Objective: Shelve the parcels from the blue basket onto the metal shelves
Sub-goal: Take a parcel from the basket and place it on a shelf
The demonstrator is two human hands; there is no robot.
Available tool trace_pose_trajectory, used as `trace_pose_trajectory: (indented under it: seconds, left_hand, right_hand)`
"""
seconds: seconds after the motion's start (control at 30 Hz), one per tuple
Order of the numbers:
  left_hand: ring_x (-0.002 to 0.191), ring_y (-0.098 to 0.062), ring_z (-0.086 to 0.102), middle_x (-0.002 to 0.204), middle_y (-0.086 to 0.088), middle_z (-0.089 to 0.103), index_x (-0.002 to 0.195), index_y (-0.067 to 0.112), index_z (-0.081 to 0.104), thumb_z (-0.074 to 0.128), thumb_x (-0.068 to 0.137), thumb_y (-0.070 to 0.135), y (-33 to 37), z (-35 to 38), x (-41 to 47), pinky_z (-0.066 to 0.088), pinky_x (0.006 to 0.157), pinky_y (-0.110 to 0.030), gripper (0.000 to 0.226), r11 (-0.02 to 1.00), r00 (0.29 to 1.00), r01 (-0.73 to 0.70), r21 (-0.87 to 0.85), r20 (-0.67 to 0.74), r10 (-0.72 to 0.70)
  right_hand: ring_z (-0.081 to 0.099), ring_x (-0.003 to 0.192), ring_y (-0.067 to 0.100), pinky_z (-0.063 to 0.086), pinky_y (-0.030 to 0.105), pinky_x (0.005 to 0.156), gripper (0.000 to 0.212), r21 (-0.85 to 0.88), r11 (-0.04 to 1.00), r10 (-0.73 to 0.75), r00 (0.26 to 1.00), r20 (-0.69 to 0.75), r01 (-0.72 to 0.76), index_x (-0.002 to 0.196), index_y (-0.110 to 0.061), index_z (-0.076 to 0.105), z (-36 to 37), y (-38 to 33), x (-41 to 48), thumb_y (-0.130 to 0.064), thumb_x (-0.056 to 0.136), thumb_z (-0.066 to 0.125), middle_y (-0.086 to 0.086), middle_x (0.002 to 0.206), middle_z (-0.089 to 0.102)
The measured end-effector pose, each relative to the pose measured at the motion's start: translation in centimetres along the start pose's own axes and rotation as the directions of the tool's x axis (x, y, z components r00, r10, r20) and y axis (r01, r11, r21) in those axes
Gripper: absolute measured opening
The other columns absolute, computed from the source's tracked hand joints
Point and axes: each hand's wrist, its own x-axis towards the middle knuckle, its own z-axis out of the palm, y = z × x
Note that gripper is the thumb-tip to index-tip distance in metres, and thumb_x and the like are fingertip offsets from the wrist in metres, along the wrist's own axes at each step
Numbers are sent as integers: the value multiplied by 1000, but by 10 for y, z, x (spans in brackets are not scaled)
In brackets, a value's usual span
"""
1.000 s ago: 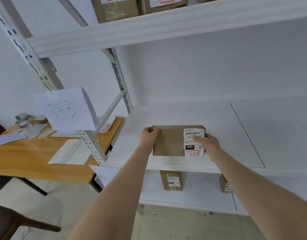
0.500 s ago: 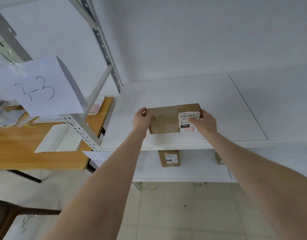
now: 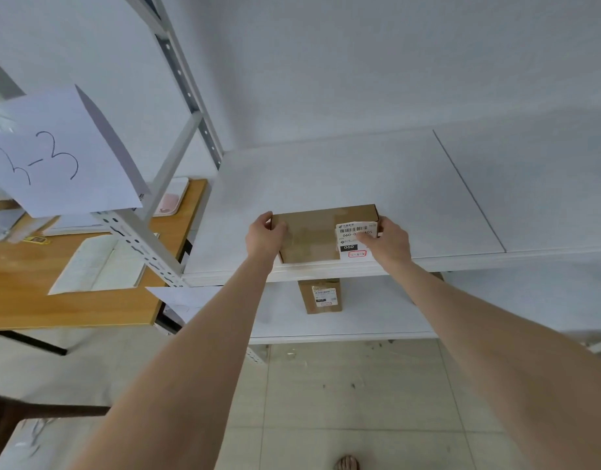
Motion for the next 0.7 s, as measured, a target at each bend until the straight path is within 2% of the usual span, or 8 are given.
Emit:
trace_pose_trajectory:
  seconds: [0.13,0.23,0.3,0.4,0.47,0.53,0.63,0.7]
  left_hand:
    - [124,-25,49,141,-4,49,146,16,37,48,96,24,2,1,-4,41,103,-32,52,983,999,-55,175,8,54]
    - [133,-26,40,148,-6,39,149,14,29,46,97,33,5,2,-9,35,105,-35,58,933,991,-137,333,41,130]
    - [137,-23,35,152,-3,32,149,17,27,50,95,40,8,2,-13,36,104,-38,64,860,975,-218,462,67,211]
    - [143,-16,23,156,3,25,149,22,28,57,91,36,12,4,-15,30,111,-35,66,660,913,-391,641,179,367]
    - [144,-14,19,156,4,24,148,23,29,57,92,26,14,7,-16,24,114,-31,64,504,862,-481,717,281,423]
    - [143,-15,24,154,4,29,147,24,31,55,91,17,15,10,-18,26,112,-29,61,379,819,-531,758,345,459]
    - [137,-17,33,149,5,35,144,27,35,54,90,10,15,13,-23,37,103,-31,60,290,800,-545,787,384,461]
    - [134,-20,36,145,1,39,143,28,37,52,90,7,14,15,-24,39,100,-32,59,252,792,-546,799,393,468]
  right_hand:
    - [61,111,27,47,33,88,39,-35,999,24,1000,15,-24,122,-9,57,-1,-1,-1,-21,87,69,9,120,65]
    - [51,124,28,43,39,97,71,-149,989,15,1000,28,-11,143,-12,36,-4,-5,-1,-27,85,72,8,140,47]
    - [37,136,27,39,42,104,86,-262,964,-50,998,32,56,151,-15,20,-9,-9,-2,-30,84,72,6,154,25]
    - [9,149,23,24,39,116,85,-510,817,-254,962,100,268,154,-20,13,-11,-15,-3,-28,89,67,1,162,7]
    - [3,150,22,18,35,117,73,-605,688,-368,911,185,401,154,-21,18,-9,-18,-3,-21,94,60,0,162,6]
    - [7,149,23,16,32,118,66,-636,607,-430,870,241,476,152,-19,26,-5,-19,-3,-12,94,57,1,161,14]
    - [19,147,26,14,32,118,68,-628,598,-448,857,253,498,149,-14,34,0,-19,-4,-6,88,63,5,157,27]
    - [24,145,26,19,32,116,64,-644,597,-445,865,231,479,147,-15,36,0,-20,-3,-5,89,61,7,154,31]
